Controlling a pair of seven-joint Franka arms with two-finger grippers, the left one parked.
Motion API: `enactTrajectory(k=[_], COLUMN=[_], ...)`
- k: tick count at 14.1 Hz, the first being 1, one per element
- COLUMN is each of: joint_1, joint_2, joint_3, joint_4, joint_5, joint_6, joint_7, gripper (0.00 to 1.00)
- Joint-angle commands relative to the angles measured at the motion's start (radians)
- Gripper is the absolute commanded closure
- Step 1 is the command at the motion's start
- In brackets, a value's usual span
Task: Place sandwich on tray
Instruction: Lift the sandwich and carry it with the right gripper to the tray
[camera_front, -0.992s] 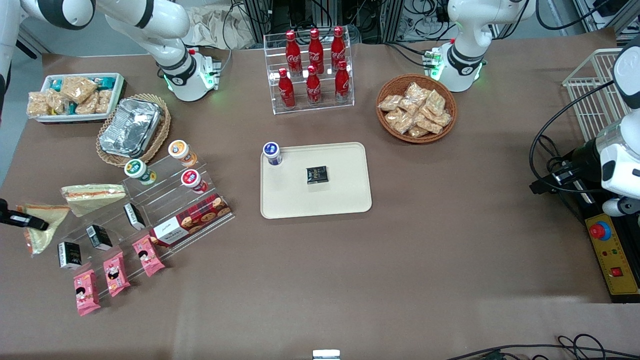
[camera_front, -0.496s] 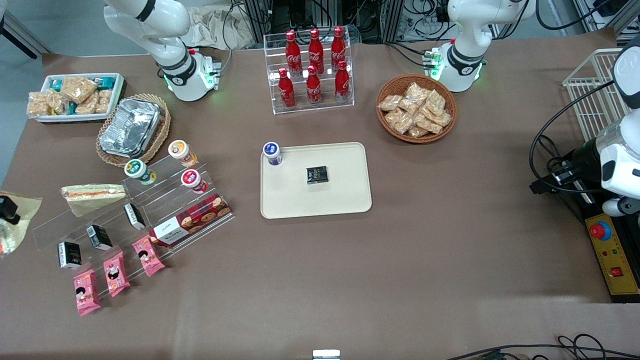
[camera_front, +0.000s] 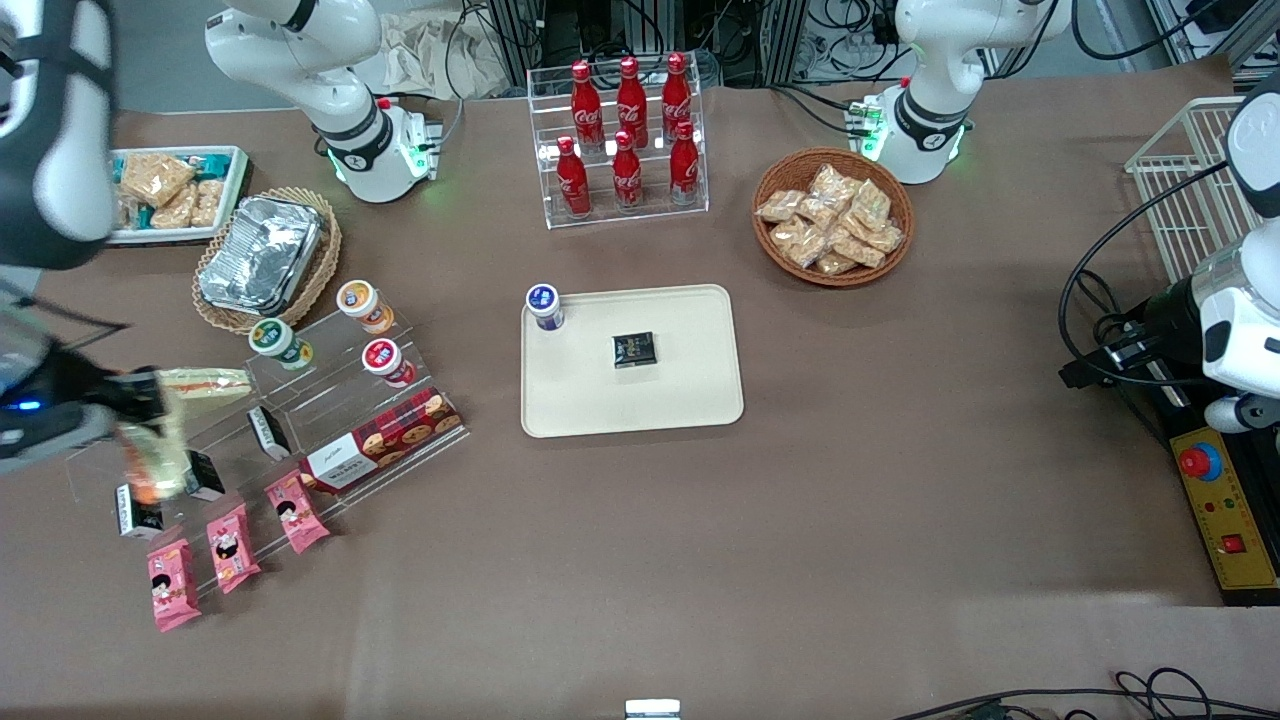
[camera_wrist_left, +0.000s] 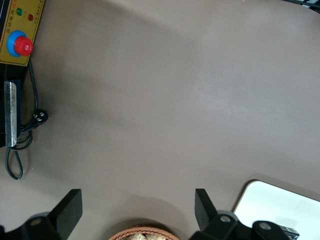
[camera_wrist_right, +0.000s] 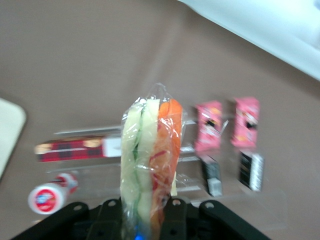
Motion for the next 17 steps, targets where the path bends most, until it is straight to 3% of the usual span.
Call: enactTrajectory(k=[1,7,10,12,15,17], joint_1=[0.165,0.481,0.592,0.638,0.641,0.643], joint_2=[-0.009,0.080,0.153,0.218,0.308,0.354], joint_3=[-0.011,-0.011,-0.011,-0.010,0.012,0.042], joint_4=[-0.013,-0.013,-0.022,-0.026,-0.029,-0.031], joint_5=[-0.032,-0.049,-0.069,-0.069,-0.055,-0.057], joint_6=[-0.016,0.012,0.082,0.148,0.249,0.282], joint_7=[-0.006,-0.014,-0.026,-0.098,-0.276,-0.302], gripper=[0.85,0.85,0.85,0.84,0.84,0.84])
